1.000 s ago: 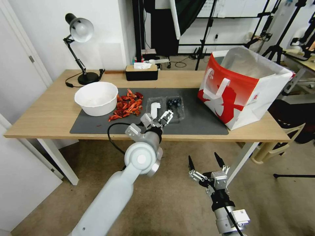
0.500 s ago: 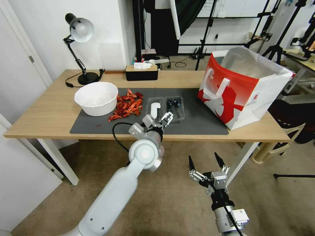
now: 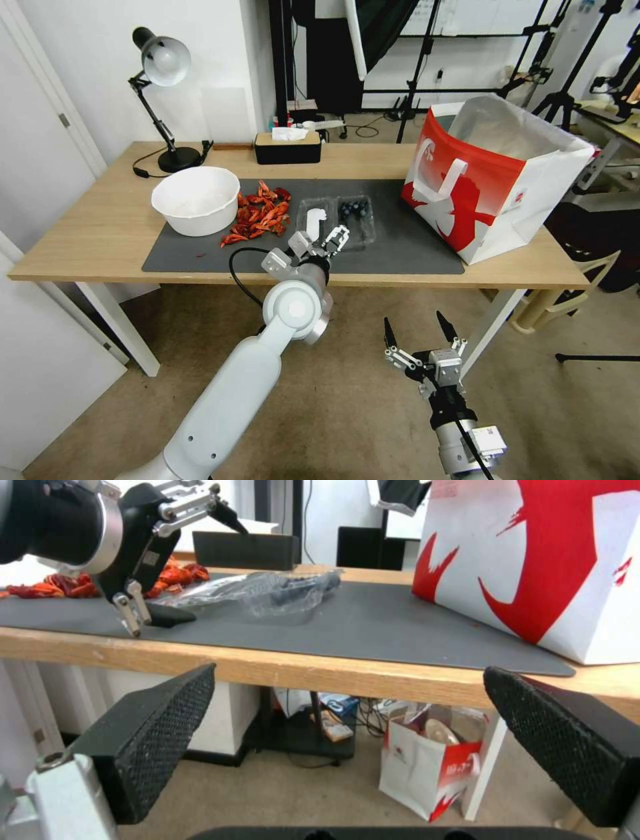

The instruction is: Close the takeout container lid, then place the container into the takeout bag.

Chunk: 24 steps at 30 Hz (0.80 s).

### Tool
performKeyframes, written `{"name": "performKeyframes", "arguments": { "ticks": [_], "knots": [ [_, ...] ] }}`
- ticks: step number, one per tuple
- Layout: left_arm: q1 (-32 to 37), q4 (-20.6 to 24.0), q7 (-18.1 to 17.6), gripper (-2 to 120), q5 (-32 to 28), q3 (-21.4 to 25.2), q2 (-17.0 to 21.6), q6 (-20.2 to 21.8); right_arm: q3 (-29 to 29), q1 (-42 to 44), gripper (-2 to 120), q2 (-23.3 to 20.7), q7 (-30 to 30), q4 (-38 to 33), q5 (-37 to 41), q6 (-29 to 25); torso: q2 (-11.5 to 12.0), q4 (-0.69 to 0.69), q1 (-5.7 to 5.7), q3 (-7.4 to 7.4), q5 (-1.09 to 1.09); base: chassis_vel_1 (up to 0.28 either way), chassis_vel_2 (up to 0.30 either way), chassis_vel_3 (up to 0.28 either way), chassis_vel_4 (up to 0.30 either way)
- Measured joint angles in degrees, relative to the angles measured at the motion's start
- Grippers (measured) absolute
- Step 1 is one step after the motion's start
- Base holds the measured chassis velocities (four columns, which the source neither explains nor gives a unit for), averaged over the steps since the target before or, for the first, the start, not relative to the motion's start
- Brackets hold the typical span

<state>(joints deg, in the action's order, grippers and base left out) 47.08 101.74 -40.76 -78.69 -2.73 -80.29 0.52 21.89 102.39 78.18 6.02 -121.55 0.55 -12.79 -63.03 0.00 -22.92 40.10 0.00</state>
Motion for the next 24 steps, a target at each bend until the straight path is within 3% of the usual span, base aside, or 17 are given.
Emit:
{"name": "performKeyframes", "arguments": {
  "ticks": [8, 14, 18, 24],
  "knots": [
    [0.25, -0.70, 2.98, 100, -0.37, 0.55, -0.62, -2.12, -0.16, 0.30, 100, 0.36, -0.02, 0.15, -0.48, 0.00, 0.01, 0.00, 0.00, 0.01, 0.00, 0.000, 0.000, 0.000, 0.000],
    [1.21, -0.32, 7.56, 100, 1.13, 0.13, -0.49, -4.44, -0.19, 0.63, 100, 0.58, -0.07, 0.22, -0.81, -0.15, 0.00, 0.00, 0.00, 0.00, -0.01, 0.000, 0.000, 0.000, 0.000],
    [1.73, -0.16, 10.51, 100, 5.13, -0.70, 0.11, -5.19, -0.23, 0.84, 100, 0.78, -0.10, 0.22, -0.99, -0.24, 0.00, 0.00, 0.01, 0.00, 0.00, 0.000, 0.000, 0.000, 0.000],
    [2.48, -1.42, 17.21, 100, 17.69, -2.13, 1.77, -6.72, -0.34, 1.07, 100, 1.08, -0.16, 0.15, -1.32, -0.45, -0.01, 0.00, 0.01, 0.00, 0.00, 0.000, 0.000, 0.000, 0.000]
  ]
}}
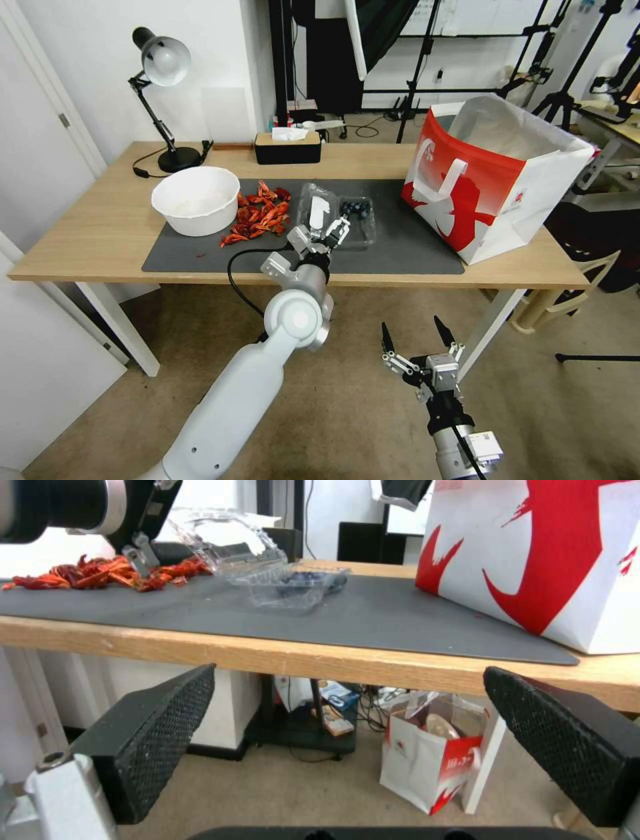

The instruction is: Close the takeout container lid, then place the container into the takeout bag.

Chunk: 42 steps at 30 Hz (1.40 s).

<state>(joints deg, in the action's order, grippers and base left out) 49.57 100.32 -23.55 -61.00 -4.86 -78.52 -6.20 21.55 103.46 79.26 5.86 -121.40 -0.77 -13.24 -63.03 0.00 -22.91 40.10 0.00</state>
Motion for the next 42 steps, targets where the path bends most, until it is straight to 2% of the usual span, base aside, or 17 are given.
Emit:
{"name": "performKeyframes", "arguments": {
  "ticks": [3, 5, 8, 10, 17, 19, 23, 30, 33, 34, 37, 42],
  "knots": [
    [0.07, -0.31, 1.76, 100, 2.91, -0.33, 0.40, -0.52, 0.00, 0.04, 100, 0.02, 0.00, -0.07, -0.03, -0.03, 0.00, 0.00, 0.00, 0.00, 0.00, 0.000, 0.000, 0.000, 0.000],
    [0.06, -0.97, 4.55, 100, 7.25, -0.92, 1.00, -1.35, 0.01, 0.07, 100, 0.07, 0.00, -0.14, -0.09, -0.08, 0.00, 0.00, 0.00, 0.00, 0.00, 0.000, 0.000, 0.000, 0.000],
    [-0.09, -1.36, 5.68, 100, 8.62, -1.21, 1.16, -1.65, 0.02, 0.09, 100, 0.11, 0.00, -0.17, -0.14, -0.11, 0.00, 0.00, 0.00, 0.00, 0.00, 0.000, 0.000, 0.000, 0.000],
    [-0.69, -1.95, 7.64, 100, 9.92, -1.56, 1.28, -2.11, 0.06, 0.14, 100, 0.11, 0.00, -0.20, -0.20, -0.13, 0.00, -0.01, 0.00, 0.00, 0.00, 0.000, 0.000, 0.000, 0.000],
    [-2.58, -3.11, 12.35, 100, 9.03, -1.61, 1.24, -1.56, 0.28, 0.14, 100, 0.07, 0.09, -0.23, -0.24, -0.15, 0.00, 0.00, 0.00, 0.00, 0.00, 0.000, 0.000, 0.000, 0.000],
    [-3.67, -3.99, 15.37, 100, 7.32, -1.64, 1.26, -0.37, 0.30, 0.11, 100, 0.21, 0.13, -0.23, -0.31, -0.15, 0.00, 0.00, 0.00, 0.00, 0.00, 0.000, 0.000, 0.000, 0.000],
    [-4.78, -5.02, 17.95, 100, 3.97, -1.89, 1.10, 0.77, 0.30, 0.10, 100, 0.53, 0.21, -0.19, -0.50, -0.15, 0.00, 0.00, 0.00, 0.00, 0.00, 0.000, 0.000, 0.000, 0.000],
    [-6.56, -6.16, 18.77, 100, -2.52, -2.01, -0.02, 2.36, 0.28, 0.18, 100, 0.94, 0.43, 0.02, -0.90, -0.03, 0.00, 0.00, 0.00, 0.00, 0.00, 0.000, 0.000, 0.000, 0.000],
    [-7.85, -6.69, 18.75, 100, -8.70, -2.29, -0.41, 5.07, 0.34, 0.21, 100, 0.97, 0.59, 0.02, -0.96, 0.11, 0.00, 0.00, -0.01, 0.00, 0.00, 0.000, 0.000, 0.000, 0.000],
    [-7.85, -6.69, 18.75, 100, -8.70, -2.29, -0.41, 5.07, 0.34, 0.21, 100, 0.97, 0.59, 0.02, -0.96, 0.11, 0.00, 0.00, -0.01, 0.00, 0.00, 0.000, 0.000, 0.000, 0.000],
    [-9.20, -7.38, 16.87, 100, -15.59, -2.75, -0.73, 8.56, 0.40, 0.32, 100, 1.09, 0.64, 0.02, -1.01, 0.25, 0.00, -0.01, -0.01, 0.00, 0.00, 0.000, 0.000, 0.000, 0.000],
    [-10.24, -8.25, 13.37, 100, -19.87, -2.64, -1.32, 10.87, 0.34, 0.46, 100, 1.46, 0.65, 0.07, -1.15, 0.27, 0.01, -0.01, -0.01, 0.00, 0.00, 0.000, 0.000, 0.000, 0.000]
  ]
}}
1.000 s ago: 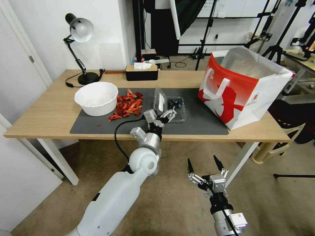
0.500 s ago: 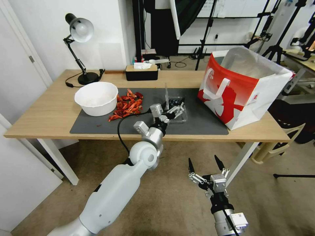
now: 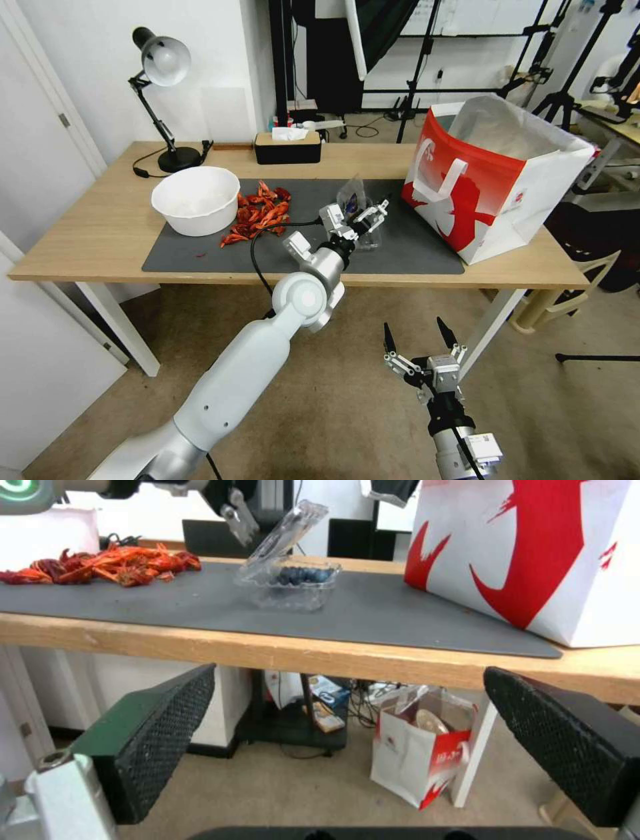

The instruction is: Close the takeout container lid, then place the container into the takeout bag.

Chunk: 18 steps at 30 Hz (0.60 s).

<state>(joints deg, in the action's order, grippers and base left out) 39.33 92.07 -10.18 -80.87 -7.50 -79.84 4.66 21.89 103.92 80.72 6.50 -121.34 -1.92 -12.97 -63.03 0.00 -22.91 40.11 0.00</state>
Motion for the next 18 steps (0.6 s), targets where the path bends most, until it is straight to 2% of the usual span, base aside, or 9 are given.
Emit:
{"name": "performKeyframes", "arguments": {
  "ticks": [2, 3, 5, 6, 9, 10, 14, 17, 18],
  "knots": [
    [-0.52, -0.28, -3.91, 99, -1.09, 0.13, -0.35, 1.30, -0.07, 0.13, 100, 0.23, 0.00, 0.04, -0.11, 0.00, 0.00, 0.01, 0.00, 0.00, 0.00, 0.000, 0.000, 0.000, 0.000],
    [-0.52, -0.28, -3.91, 99, -1.09, 0.13, -0.35, 1.30, -0.07, 0.13, 100, 0.23, 0.00, 0.04, -0.11, 0.00, 0.00, 0.01, 0.00, 0.00, 0.00, 0.000, 0.000, 0.000, 0.000],
    [-0.93, -0.34, -7.93, 94, -1.95, 0.35, -0.68, 2.66, -0.14, 0.23, 100, 0.31, -0.04, 0.05, -0.12, -0.01, 0.00, 0.00, 0.00, 0.00, 0.00, 0.000, 0.000, 0.000, 0.000],
    [-0.93, -0.34, -7.93, 94, -1.95, 0.35, -0.68, 2.66, -0.14, 0.23, 100, 0.31, -0.04, 0.05, -0.12, -0.01, 0.00, 0.00, 0.00, 0.00, 0.00, 0.000, 0.000, 0.000, 0.000],
    [-1.13, -0.45, -11.77, 79, -2.23, 0.51, -0.78, 4.46, -0.19, 0.23, 100, 0.26, -0.52, -0.17, 0.43, -0.01, 0.01, 0.00, 0.00, 0.00, 0.00, 0.000, 0.000, 0.000, 0.000],
    [-1.13, -0.45, -11.77, 79, -2.23, 0.51, -0.78, 4.46, -0.19, 0.23, 100, 0.26, -0.52, -0.17, 0.43, -0.01, 0.01, 0.00, 0.00, 0.00, 0.00, 0.000, 0.000, 0.000, 0.000],
    [-1.10, -0.45, -12.75, 66, -1.81, 0.44, -0.58, 4.98, -0.20, 0.05, 100, 0.07, -0.87, -0.67, 1.56, 0.22, 0.01, 0.00, 0.00, 0.00, 0.00, 0.000, 0.000, 0.000, 0.000],
    [-1.13, 0.04, -13.60, 50, -1.15, 0.19, -0.14, 5.46, 0.70, -1.14, 100, -0.91, -2.16, -2.88, 7.02, 1.64, 0.01, 0.00, 0.00, 0.00, 0.00, 0.000, 0.000, 0.000, 0.000],
    [-1.13, 0.04, -13.60, 50, -1.15, 0.19, -0.14, 5.46, 0.70, -1.14, 100, -0.91, -2.16, -2.88, 7.02, 1.64, 0.01, 0.00, 0.00, 0.00, 0.00, 0.000, 0.000, 0.000, 0.000]
  ]
}}
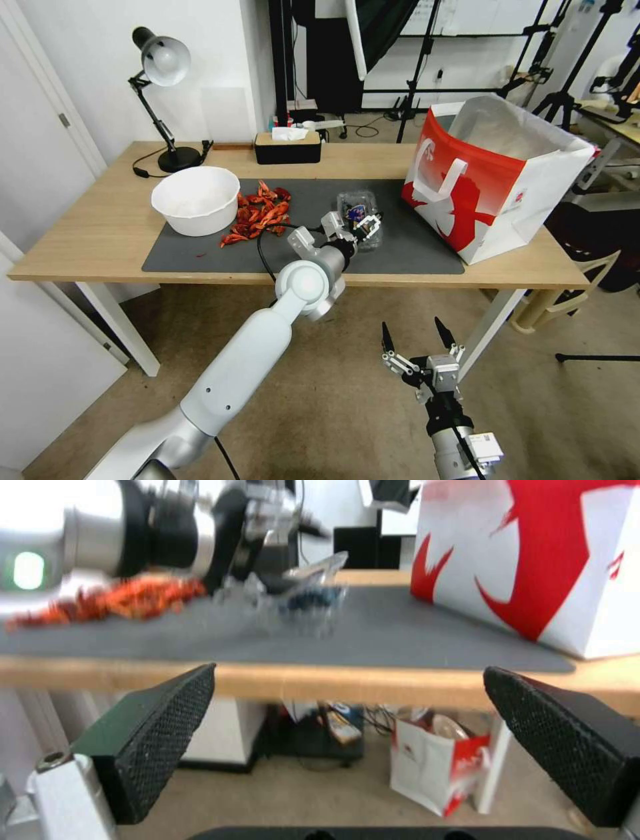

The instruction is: Close the takeout container lid, then place the container into the takeout bag.

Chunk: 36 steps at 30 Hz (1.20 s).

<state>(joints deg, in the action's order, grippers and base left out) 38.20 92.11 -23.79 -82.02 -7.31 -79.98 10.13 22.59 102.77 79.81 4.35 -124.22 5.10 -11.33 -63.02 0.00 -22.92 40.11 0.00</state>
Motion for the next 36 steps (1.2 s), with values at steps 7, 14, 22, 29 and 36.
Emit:
{"name": "performKeyframes", "arguments": {
  "ticks": [7, 14, 22, 29, 36],
  "knots": [
    [-0.14, 0.03, -0.67, 23, 1.39, -0.42, 0.14, 0.59, 3.51, -6.40, 100, -4.45, -2.21, -5.02, 19.60, 7.22, 0.00, 0.00, -0.01, 0.00, 0.00, 0.000, 0.000, 0.000, 0.000],
    [0.22, -0.31, -0.71, 0, 2.68, -0.64, 0.72, 0.84, 8.17, -17.12, 100, -10.05, 1.07, -5.52, 48.91, 17.01, 0.00, 0.00, -0.01, 0.00, 0.00, 0.000, 0.000, 0.000, 0.000],
    [0.23, -0.57, -0.64, 0, 3.41, -0.71, 1.00, 1.15, 7.04, -29.28, 100, -13.16, 8.99, 1.14, 65.72, 23.34, 0.00, 0.00, -0.01, 0.00, -0.01, 0.000, 0.000, 0.000, 0.000],
    [0.29, -0.70, -0.62, 0, 3.42, -0.64, 0.99, 1.12, 3.19, -41.36, 100, -14.46, 12.86, 8.65, 69.91, 28.66, 0.00, 0.00, -0.02, 0.00, 0.00, 0.000, 0.000, 0.000, 0.000],
    [0.66, -0.78, -0.62, 0, 3.42, -0.45, 1.10, 0.95, -1.54, -52.65, 100, -14.36, 18.82, 16.53, 73.53, 38.55, -0.01, 0.00, 0.00, 0.00, 0.00, 0.000, 0.000, 0.000, 0.000]
  ]
}}
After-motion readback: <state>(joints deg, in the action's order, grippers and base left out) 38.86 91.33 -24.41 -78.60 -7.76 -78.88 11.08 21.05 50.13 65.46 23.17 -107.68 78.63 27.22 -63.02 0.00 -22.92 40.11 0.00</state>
